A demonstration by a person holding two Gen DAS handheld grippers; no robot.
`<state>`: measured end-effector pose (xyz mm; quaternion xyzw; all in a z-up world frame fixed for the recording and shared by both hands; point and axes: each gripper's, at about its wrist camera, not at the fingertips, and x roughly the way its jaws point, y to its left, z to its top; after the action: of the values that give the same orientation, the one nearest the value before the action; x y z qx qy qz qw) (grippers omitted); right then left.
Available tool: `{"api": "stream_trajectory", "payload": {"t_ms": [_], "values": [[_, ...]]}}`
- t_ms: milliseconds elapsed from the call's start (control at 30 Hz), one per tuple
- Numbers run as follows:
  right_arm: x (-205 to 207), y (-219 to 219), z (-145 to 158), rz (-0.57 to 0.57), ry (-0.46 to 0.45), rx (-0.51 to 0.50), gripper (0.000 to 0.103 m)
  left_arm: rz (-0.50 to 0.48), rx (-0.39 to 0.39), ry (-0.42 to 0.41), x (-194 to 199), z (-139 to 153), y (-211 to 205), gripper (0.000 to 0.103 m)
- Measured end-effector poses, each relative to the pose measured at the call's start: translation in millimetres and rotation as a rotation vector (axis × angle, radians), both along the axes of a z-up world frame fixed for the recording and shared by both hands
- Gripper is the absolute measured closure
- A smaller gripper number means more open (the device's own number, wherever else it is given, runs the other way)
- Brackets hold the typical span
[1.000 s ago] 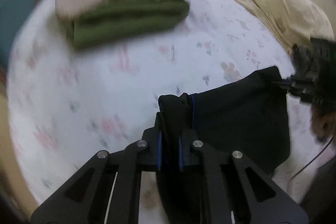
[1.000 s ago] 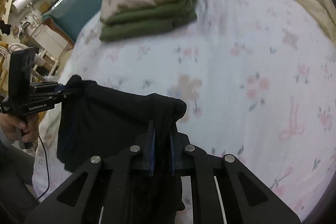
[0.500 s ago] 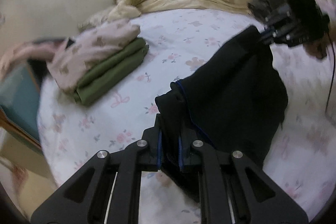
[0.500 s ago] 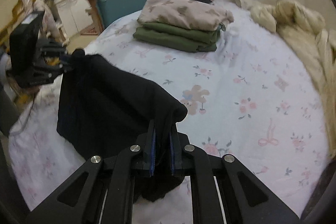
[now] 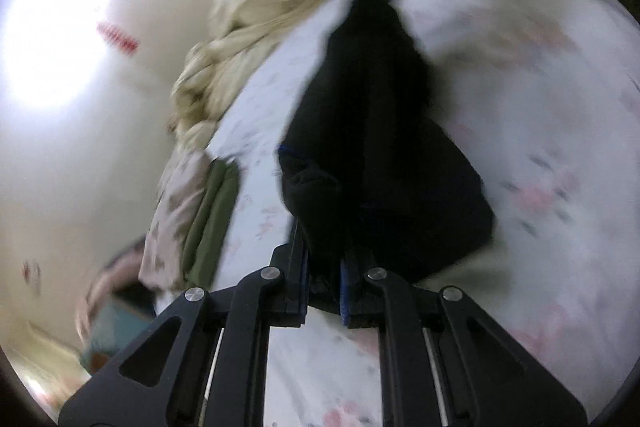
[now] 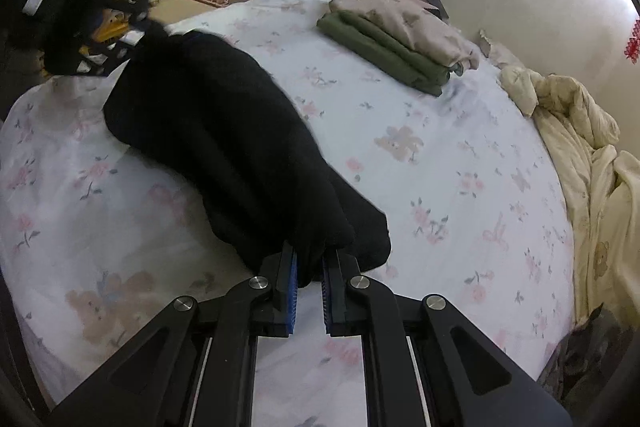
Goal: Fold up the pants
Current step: 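Lift the black shorts bundle with both grippers and lay it flat on the sheet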
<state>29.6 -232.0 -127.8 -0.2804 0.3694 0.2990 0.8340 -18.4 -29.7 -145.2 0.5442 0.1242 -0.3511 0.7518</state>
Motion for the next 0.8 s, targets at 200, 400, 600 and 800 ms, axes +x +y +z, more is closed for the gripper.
{"api": "stream_trajectory", "payload": {"t_ms": [200,400,600,800], "values": [[-13,12,-15,0.010,0.032,-0.085,0.093,0.027,0.091,0.000,-10,-21,-7,0.091],[-3,3,11,-0.078,0.061,0.055,0.093,0.167,-0.118,0.169,20,27,-9,0.094],[53,-11,36,-0.185,0.112,0.178,0.093,0.332,-0.307,0.301,94,70,-4,0.094],[135,-26,29,-0.275,0.172,0.230,0.094,0.405,-0.265,0.402,178,50,-8,0.094]]}}
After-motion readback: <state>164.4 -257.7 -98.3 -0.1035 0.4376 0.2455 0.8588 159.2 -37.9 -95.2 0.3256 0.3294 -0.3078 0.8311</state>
